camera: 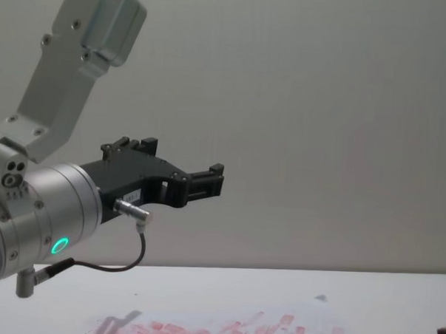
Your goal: Use the one hand to pick up the stamp and affix it onto the A4 paper.
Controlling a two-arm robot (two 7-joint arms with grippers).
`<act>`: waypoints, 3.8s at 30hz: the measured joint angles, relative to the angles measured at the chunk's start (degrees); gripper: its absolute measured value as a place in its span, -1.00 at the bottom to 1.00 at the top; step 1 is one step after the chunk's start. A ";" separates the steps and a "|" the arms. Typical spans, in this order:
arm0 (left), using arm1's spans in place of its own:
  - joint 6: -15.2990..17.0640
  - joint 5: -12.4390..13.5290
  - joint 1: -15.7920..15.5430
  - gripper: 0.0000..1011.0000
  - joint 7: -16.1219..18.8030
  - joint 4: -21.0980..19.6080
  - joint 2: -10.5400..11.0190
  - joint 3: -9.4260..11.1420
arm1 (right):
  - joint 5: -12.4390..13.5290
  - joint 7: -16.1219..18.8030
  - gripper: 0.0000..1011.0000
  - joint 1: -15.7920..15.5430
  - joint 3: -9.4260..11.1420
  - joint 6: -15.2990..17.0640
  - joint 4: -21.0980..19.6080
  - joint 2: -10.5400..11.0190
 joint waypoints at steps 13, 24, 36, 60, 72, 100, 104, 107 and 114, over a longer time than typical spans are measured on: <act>0.00 0.00 0.00 0.98 0.00 0.00 0.00 0.00 | -1.62 0.15 0.98 1.40 -0.36 2.38 1.90 -0.87; 0.00 0.00 0.00 0.98 0.00 0.00 0.00 0.00 | -2.82 0.80 0.90 2.82 -0.62 3.01 3.61 -1.69; 0.00 0.00 0.00 0.98 0.00 0.00 0.00 0.00 | -3.46 1.13 0.29 3.53 -0.73 3.25 4.44 -2.09; 0.00 0.00 0.00 0.98 0.00 0.00 0.00 0.00 | -4.19 1.64 -0.57 3.85 -0.80 2.84 4.76 -2.22; 0.00 0.00 0.00 0.98 0.00 0.00 0.00 0.00 | -6.58 5.29 -0.57 5.43 -1.40 -1.64 3.84 -2.75; 0.00 0.00 0.00 0.98 0.00 0.00 0.00 0.00 | -8.05 22.55 -0.57 11.55 -6.09 -5.69 9.82 -7.82; 0.00 0.00 0.00 0.98 0.00 0.00 0.00 0.00 | -8.13 23.89 -0.57 12.06 -6.94 -4.53 11.89 -8.55; 0.00 0.00 0.00 0.98 0.00 0.00 0.00 0.00 | -8.28 24.25 -0.57 12.28 -7.28 -4.06 12.73 -8.84; 0.00 0.00 0.00 0.98 0.00 0.00 0.00 0.00 | -9.07 24.74 -0.57 12.92 -8.18 -2.99 15.07 -9.68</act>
